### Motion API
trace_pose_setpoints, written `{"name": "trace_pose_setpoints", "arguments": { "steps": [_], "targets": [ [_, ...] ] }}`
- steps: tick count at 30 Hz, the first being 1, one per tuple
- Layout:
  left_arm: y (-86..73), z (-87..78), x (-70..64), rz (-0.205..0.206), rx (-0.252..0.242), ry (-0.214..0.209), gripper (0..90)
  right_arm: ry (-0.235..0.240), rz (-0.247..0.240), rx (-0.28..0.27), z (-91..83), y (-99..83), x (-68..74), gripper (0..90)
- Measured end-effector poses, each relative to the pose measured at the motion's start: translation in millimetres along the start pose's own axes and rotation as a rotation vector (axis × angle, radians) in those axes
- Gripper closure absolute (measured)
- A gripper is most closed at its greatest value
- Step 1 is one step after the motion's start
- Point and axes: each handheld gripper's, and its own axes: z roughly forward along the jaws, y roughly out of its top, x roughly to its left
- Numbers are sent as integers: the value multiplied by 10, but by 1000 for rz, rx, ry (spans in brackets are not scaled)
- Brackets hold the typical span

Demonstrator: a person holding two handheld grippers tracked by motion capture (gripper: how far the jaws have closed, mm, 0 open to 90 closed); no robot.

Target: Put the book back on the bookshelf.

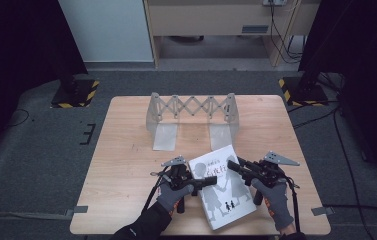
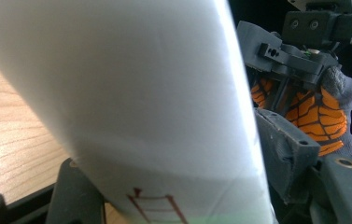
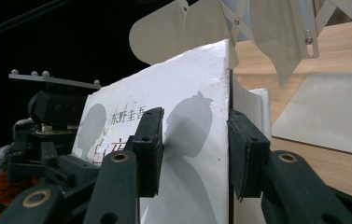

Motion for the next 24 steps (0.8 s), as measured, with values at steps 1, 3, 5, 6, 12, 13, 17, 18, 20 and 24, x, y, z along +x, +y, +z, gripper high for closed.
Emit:
{"name": "trace_pose_setpoints", "arguments": {
  "steps": [1, 3, 5, 6, 12, 13, 17, 18, 20, 24],
  "targets": [
    [4, -3, -11, 5, 2, 4, 364, -3, 2, -1, -7, 4, -6, 612],
    [13, -10, -19, 11, 8, 5, 378, -6, 6, -3, -15, 7, -12, 612],
    [32, -31, -35, 21, 18, 17, 395, -1, 26, -17, -39, 11, -33, 588],
    [45, -51, -42, 19, 13, 3, 422, -36, 11, -30, -73, 18, -75, 570],
    [122, -130, -83, 34, -4, 17, 453, -105, 24, -45, -159, 22, -175, 530],
    [131, -146, -83, 34, -9, 19, 457, -116, 24, -45, -169, 24, -189, 526],
    [199, -229, -102, 49, -37, 39, 476, -177, 15, -10, -188, 10, -249, 495],
    [223, -257, -110, 60, -43, 47, 482, -222, 17, 8, -194, -11, -290, 493],
    [271, -316, -125, 74, -58, 62, 494, -291, 13, 51, -203, -50, -349, 492],
    [347, -437, -136, 108, -92, 96, 513, -411, -40, 123, -214, -93, -429, 478]
  ]
}}
